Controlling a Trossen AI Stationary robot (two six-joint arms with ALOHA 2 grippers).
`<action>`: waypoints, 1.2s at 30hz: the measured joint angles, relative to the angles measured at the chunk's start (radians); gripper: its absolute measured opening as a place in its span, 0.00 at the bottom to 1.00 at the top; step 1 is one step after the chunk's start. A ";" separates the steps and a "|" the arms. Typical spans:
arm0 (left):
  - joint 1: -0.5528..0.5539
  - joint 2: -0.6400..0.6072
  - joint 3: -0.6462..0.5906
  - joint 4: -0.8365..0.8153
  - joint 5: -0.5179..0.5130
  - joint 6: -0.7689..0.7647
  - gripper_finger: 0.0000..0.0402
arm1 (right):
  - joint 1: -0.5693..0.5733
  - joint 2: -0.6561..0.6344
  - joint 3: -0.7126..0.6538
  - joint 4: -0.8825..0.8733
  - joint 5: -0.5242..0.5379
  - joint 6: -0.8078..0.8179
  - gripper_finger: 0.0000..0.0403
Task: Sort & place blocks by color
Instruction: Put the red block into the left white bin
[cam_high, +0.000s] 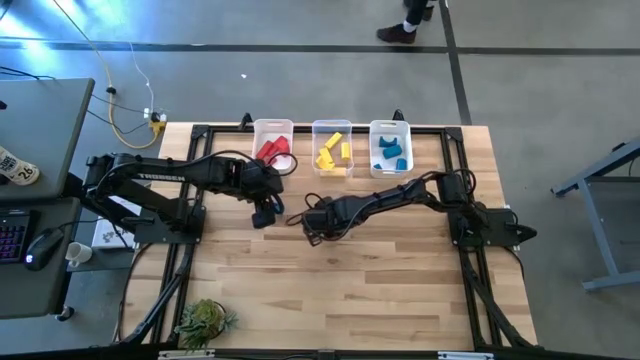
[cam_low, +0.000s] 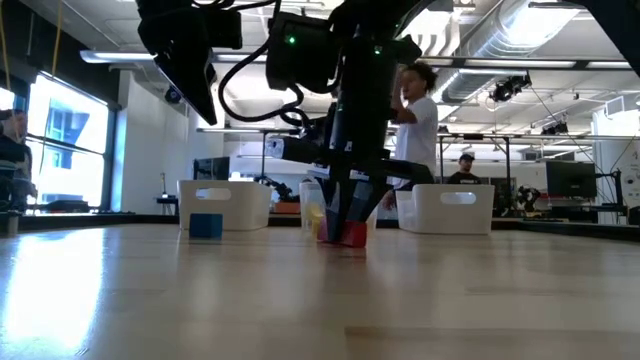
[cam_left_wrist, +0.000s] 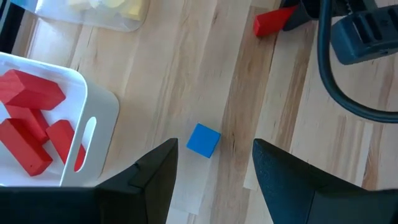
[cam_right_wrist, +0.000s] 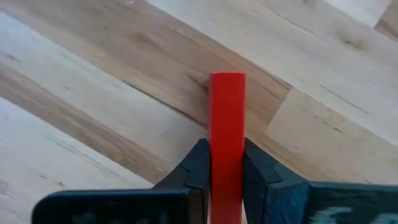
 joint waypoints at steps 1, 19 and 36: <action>0.000 0.000 0.000 0.000 0.000 0.005 0.49 | 0.003 0.000 0.000 0.000 0.000 -0.012 0.09; 0.000 0.000 0.000 0.009 0.116 0.076 0.49 | 0.190 -0.067 0.000 0.037 0.018 -0.097 0.08; -0.003 -0.001 0.000 0.156 0.342 0.159 0.49 | 0.358 -0.209 0.000 0.152 0.173 -0.156 0.09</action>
